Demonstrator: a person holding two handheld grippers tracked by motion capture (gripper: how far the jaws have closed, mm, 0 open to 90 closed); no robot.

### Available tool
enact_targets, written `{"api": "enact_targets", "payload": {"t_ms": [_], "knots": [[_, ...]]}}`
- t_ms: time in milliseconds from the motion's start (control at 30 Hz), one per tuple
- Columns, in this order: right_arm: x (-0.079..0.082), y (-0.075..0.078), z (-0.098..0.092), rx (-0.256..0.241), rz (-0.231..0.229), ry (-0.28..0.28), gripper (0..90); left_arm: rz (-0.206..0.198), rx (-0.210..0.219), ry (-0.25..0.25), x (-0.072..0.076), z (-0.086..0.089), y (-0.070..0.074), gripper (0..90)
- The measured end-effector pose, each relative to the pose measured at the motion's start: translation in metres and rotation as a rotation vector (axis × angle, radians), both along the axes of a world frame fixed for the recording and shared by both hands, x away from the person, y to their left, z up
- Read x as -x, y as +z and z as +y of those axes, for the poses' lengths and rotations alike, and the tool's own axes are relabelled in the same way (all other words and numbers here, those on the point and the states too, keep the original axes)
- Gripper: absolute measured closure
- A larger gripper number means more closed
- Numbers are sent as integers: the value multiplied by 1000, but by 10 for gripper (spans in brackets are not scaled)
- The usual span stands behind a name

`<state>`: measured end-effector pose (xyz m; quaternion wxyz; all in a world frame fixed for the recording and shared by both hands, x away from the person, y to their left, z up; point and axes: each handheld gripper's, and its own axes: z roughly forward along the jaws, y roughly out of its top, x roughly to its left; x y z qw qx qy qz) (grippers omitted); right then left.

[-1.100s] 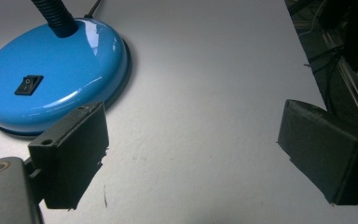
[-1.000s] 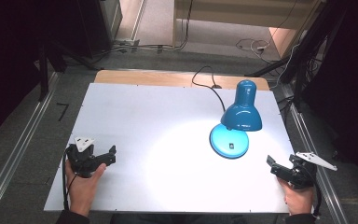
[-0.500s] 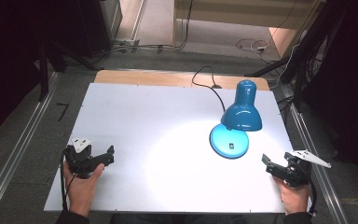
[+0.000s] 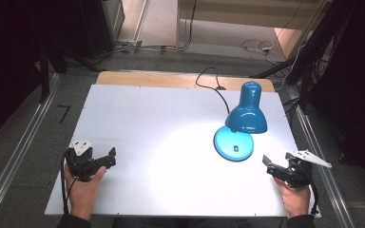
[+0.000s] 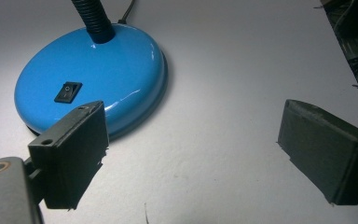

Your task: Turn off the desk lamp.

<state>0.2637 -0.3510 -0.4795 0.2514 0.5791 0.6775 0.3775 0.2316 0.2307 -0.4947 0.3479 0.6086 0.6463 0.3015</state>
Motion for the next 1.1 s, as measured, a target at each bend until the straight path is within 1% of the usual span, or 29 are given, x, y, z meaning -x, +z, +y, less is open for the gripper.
{"api": "enact_targets", "payload": {"t_ms": [367,567,600,833,1100], "knots": [[-3,1,6,0,-3,11,71,1,-1,2,0,1,0,49],[-4,1,8,3,-2,18,71,4,10,3,0,1,-1,50],[-5,0,9,10,-1,24,71,5,11,2,0,1,-1,50],[-8,0,16,8,2,41,72,10,15,1,-1,2,-2,50],[-10,-1,24,13,4,61,72,6,22,4,-1,3,-2,50]]}}
